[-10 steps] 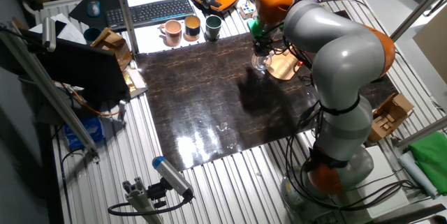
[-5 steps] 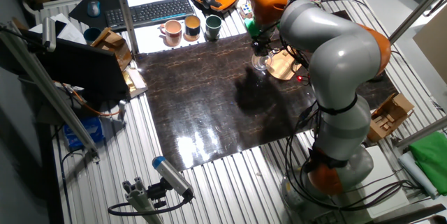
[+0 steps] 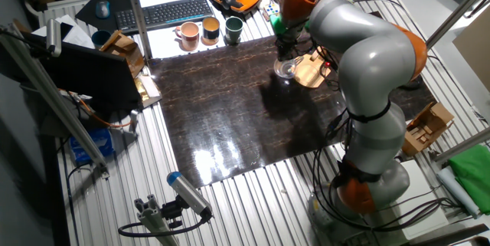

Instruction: Take the cup off the cup rack

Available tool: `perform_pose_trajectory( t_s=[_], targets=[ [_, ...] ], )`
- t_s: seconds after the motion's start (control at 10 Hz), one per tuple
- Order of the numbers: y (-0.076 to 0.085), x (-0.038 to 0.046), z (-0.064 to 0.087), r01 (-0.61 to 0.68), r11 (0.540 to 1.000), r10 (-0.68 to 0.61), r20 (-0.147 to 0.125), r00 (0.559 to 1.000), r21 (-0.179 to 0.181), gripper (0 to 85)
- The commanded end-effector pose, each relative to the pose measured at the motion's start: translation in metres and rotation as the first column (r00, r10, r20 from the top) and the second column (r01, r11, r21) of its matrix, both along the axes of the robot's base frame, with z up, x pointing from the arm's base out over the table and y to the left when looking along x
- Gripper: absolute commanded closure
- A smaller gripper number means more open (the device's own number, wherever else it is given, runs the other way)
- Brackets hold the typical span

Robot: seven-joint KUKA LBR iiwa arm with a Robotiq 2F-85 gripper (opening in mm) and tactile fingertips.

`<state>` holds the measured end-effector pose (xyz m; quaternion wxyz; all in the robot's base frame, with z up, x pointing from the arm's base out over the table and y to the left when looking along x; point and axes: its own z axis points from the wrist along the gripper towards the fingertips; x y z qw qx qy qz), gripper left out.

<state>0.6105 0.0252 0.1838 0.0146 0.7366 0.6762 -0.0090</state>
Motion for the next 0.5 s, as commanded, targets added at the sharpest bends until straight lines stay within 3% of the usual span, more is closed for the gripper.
perform_pose_trajectory(
  t_s=[0.0,0.4],
  targets=[
    [0.003,-0.0008,0.001,0.003,1.000,-0.003,-0.004,1.000,0.006,84.0],
    [0.024,-0.0086,-0.008,-0.014,0.998,0.014,0.003,1.000,0.066,84.0]
  ],
)
